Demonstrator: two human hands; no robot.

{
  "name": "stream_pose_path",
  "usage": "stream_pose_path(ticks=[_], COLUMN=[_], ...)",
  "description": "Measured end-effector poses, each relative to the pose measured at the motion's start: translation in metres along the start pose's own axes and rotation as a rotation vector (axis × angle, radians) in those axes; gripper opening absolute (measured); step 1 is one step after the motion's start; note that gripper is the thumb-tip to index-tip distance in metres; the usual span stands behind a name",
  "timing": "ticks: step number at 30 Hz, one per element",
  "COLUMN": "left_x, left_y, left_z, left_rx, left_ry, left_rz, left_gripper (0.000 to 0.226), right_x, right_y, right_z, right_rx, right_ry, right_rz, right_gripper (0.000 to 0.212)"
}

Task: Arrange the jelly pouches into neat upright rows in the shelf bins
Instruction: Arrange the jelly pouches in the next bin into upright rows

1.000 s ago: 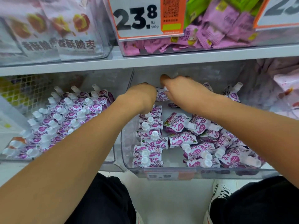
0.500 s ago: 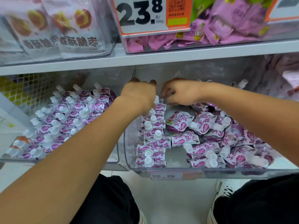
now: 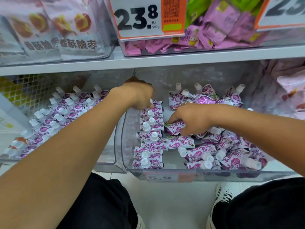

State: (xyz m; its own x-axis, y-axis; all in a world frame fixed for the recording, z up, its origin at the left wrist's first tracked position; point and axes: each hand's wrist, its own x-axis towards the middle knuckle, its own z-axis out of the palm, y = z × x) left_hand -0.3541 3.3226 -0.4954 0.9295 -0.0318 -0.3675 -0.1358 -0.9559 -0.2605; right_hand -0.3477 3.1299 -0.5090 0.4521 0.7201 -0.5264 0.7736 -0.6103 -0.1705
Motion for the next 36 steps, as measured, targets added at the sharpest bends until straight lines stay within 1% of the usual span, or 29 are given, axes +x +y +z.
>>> stream_pose_path(ticks=[2, 3, 5, 7, 9, 11, 13, 15, 18, 19, 20, 21, 22, 23, 25, 29, 31, 33, 36], left_x=[0.000, -0.001, -0.003, -0.004, -0.004, -0.005, -0.004, -0.003, -0.002, -0.003, -0.005, -0.006, -0.008, -0.009, -0.011, -0.010, -0.010, -0.011, -0.014], left_y=[-0.002, -0.002, -0.003, -0.003, -0.002, -0.002, -0.003, -0.005, -0.005, -0.005, -0.004, -0.004, -0.004, -0.003, -0.002, 0.000, 0.000, -0.001, -0.003], left_z=[-0.001, -0.002, -0.003, -0.004, -0.002, 0.001, 0.005, 0.008, 0.011, 0.011, 0.011, 0.011, 0.012, 0.013, 0.016, 0.019, 0.018, 0.018, 0.019], left_rx=[-0.009, -0.018, -0.053, -0.075, -0.074, -0.074, -0.089, -0.105, -0.110, -0.119, -0.138, -0.158, -0.173, -0.181, -0.173, -0.174, -0.216, -0.280, -0.413], left_ry=[0.001, 0.006, 0.013, 0.025, 0.048, 0.087, 0.120, 0.143, 0.185, 0.194, 0.199, 0.203, 0.206, 0.211, 0.234, 0.278, 0.290, 0.309, 0.370], left_rz=[-0.003, -0.002, 0.006, 0.018, 0.023, 0.025, 0.022, 0.012, 0.009, 0.006, -0.001, -0.011, -0.023, -0.033, -0.057, -0.090, -0.098, -0.097, -0.088], left_gripper=[0.036, 0.037, 0.039, 0.038, 0.037, 0.037, 0.037, 0.039, 0.039, 0.038, 0.037, 0.037, 0.037, 0.038, 0.036, 0.032, 0.030, 0.029, 0.035], right_x=[0.001, 0.002, 0.003, 0.002, 0.003, 0.002, -0.001, -0.007, -0.004, 0.004, 0.013, 0.025, 0.036, 0.046, 0.063, 0.082, 0.089, 0.094, 0.104], right_y=[-0.003, -0.004, -0.007, -0.005, -0.005, -0.005, 0.000, 0.008, 0.017, 0.017, 0.015, 0.015, 0.014, 0.013, 0.010, 0.007, 0.008, 0.009, 0.011], right_z=[0.011, 0.015, 0.020, 0.020, 0.020, 0.018, 0.010, -0.002, -0.009, -0.008, -0.009, -0.010, -0.012, -0.015, -0.024, -0.044, -0.050, -0.052, -0.048], right_rx=[0.020, 0.044, 0.104, 0.150, 0.099, 0.036, 0.024, -0.014, 0.080, 0.114, 0.135, 0.145, 0.125, 0.089, 0.062, 0.134, 0.129, 0.197, 0.299], right_ry=[0.079, 0.137, 0.259, 0.401, 0.419, 0.385, 0.437, 0.613, 0.993, 1.070, 1.100, 1.083, 1.029, 0.959, 0.808, 0.540, 0.422, 0.358, 0.363], right_rz=[-0.004, -0.005, 0.006, 0.011, -0.025, -0.048, -0.031, 0.010, 0.004, 0.008, 0.036, 0.082, 0.129, 0.165, 0.190, 0.115, 0.140, 0.135, 0.151], right_gripper=[0.029, 0.025, 0.038, 0.044, 0.044, 0.034, 0.030, 0.030, 0.030, 0.027, 0.022, 0.016, 0.010, 0.010, 0.022, 0.019, 0.026, 0.028, 0.023])
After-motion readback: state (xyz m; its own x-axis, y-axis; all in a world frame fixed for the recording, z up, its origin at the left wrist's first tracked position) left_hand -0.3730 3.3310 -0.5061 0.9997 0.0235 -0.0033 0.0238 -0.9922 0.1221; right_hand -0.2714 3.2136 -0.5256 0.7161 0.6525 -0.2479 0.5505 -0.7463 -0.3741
